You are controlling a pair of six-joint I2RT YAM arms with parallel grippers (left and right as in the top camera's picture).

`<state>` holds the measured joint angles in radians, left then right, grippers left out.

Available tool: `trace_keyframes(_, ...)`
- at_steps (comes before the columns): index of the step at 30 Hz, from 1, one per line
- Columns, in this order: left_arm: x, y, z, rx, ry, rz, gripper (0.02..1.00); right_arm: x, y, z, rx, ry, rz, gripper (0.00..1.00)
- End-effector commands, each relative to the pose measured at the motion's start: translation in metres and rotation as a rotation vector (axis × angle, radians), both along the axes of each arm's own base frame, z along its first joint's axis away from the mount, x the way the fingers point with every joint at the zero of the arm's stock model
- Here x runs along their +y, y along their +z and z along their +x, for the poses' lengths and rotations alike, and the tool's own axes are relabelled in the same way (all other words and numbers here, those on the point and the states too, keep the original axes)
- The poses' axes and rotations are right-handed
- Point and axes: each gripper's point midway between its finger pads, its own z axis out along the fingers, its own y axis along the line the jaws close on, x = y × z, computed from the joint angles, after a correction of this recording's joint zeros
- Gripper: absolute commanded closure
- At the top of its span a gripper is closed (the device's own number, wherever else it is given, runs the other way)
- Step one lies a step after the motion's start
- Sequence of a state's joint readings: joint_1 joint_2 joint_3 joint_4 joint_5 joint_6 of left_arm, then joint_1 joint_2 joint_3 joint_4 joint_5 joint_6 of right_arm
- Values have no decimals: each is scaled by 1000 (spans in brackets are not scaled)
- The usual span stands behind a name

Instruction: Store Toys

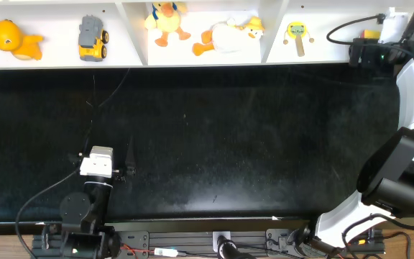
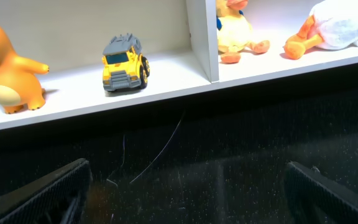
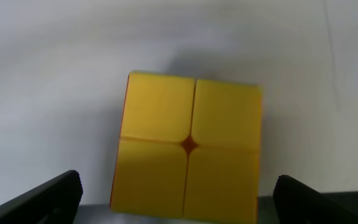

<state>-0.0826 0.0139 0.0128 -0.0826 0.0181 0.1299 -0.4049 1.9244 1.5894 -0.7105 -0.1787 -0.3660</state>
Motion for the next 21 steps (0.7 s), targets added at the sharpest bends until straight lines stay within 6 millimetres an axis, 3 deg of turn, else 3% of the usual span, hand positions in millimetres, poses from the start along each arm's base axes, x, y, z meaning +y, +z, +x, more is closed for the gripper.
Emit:
trace_keyframes(1, 1, 0, 0, -4, 2, -19, 20, 4, 47, -9, -91, -4, -32, 3)
trace_keyframes(6, 1, 0, 0, -4, 2, -19, 23, 14, 48, -44, -116, -19, -68, 3)
trace_keyframes(11, 1, 0, 0, -4, 2, -19, 25, 35, 27, -90, -112, -53, -33, 5)
trace_keyframes(14, 1, 0, 0, -4, 2, -19, 23, 50, 17, -105, -177, -151, 43, 7)
trace_keyframes(18, 1, 0, 0, -4, 2, -19, 23, 84, 9, -118, -264, -182, 7, 3)
trace_keyframes(21, 1, 0, 0, -4, 2, -19, 23, 125, 5, -132, -295, -96, -48, 5)
